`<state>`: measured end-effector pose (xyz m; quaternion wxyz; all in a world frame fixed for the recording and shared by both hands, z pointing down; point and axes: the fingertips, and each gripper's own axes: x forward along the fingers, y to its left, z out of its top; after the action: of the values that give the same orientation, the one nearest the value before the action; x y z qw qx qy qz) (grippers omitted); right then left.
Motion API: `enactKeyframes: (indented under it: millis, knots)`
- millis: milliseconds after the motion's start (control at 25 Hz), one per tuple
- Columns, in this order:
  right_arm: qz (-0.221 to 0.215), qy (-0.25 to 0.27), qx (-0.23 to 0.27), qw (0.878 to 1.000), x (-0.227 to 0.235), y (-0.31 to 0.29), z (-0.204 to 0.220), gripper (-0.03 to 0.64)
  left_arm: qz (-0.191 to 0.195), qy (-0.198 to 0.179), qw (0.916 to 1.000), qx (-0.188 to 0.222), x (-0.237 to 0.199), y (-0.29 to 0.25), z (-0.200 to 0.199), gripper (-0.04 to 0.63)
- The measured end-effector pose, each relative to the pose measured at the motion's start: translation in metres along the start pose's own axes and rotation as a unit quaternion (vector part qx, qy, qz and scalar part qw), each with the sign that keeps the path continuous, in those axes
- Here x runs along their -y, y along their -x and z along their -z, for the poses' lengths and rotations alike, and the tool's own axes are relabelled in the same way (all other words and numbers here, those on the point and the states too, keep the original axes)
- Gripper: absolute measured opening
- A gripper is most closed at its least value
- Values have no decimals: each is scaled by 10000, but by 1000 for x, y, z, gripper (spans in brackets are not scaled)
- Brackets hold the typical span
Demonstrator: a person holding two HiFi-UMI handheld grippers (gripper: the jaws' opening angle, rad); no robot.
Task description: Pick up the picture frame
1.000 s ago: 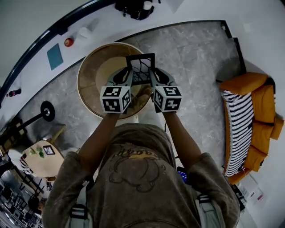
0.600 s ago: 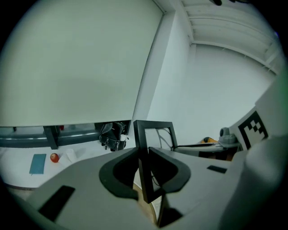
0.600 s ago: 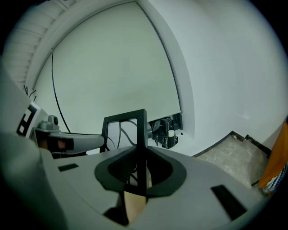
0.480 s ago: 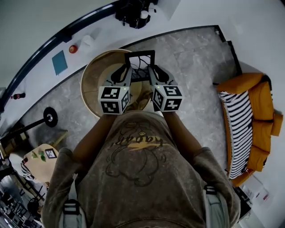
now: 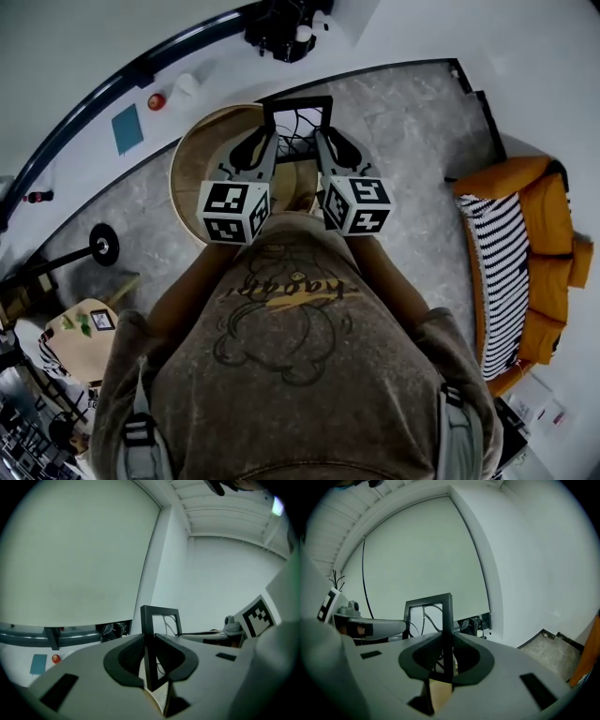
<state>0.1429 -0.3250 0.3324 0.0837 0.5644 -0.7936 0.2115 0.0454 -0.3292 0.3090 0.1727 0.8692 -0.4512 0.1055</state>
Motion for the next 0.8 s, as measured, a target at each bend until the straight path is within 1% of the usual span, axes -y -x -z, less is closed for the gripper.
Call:
enactKeyframes:
  millis: [200, 360, 800]
  knots:
    - [-33, 110, 167, 9998, -9, 8, -11, 86, -28, -147, 9997, 194, 1, 10, -12, 80]
    - [-20, 183, 245, 9995, -6, 15, -17, 86, 5, -203, 9994, 296, 9, 12, -17, 80]
    - [-14, 224, 230, 9995, -4, 26, -11, 86, 34, -141, 9995, 295, 18, 16, -10, 80]
